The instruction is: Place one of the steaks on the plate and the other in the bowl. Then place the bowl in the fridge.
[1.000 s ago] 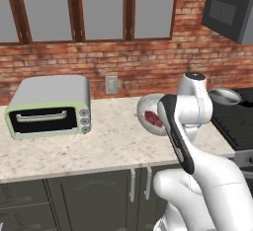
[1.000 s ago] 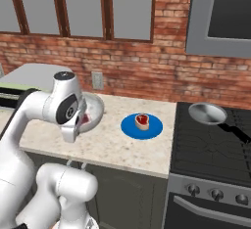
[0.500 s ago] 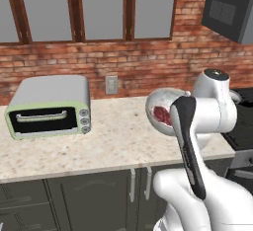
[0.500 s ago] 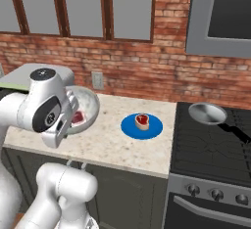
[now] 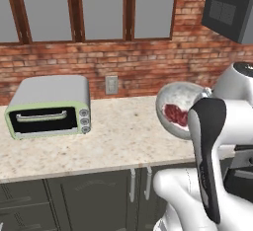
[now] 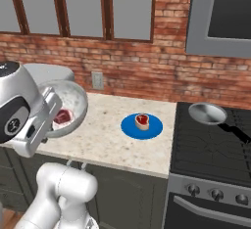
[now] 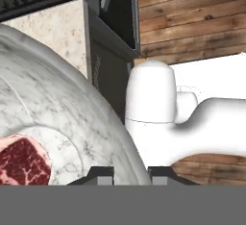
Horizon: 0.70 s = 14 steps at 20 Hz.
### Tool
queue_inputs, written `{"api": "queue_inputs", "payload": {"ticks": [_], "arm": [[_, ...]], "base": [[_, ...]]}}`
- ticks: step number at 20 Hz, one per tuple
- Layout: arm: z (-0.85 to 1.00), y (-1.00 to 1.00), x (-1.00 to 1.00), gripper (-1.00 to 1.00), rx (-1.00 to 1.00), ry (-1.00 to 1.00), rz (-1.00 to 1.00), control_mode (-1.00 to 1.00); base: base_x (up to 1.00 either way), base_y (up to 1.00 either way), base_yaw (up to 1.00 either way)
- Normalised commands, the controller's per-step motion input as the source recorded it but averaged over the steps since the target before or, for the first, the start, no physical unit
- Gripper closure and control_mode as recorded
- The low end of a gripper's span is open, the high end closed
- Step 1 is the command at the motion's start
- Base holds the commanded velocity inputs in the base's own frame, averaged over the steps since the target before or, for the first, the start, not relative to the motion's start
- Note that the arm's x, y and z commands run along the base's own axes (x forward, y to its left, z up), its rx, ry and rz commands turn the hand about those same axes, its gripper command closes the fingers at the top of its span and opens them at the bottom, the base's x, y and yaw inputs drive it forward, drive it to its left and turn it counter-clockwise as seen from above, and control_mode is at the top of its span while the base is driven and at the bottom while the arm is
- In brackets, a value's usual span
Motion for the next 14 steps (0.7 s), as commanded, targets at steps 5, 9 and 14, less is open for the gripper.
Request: {"api": "queue_inputs", "payload": {"ticks": [5, 9, 14], "arm": [[0.00, 0.00, 0.00, 1.00, 0.00, 0.00, 0.00, 1.00], [0.00, 0.00, 0.00, 1.00, 0.00, 0.00, 0.00, 1.00], [0.00, 0.00, 0.00, 1.00, 0.00, 0.00, 0.00, 1.00]], "base": [[-0.64, -0.13, 0.00], [-1.00, -0.73, 0.00], [-1.00, -0.88, -0.19]]}}
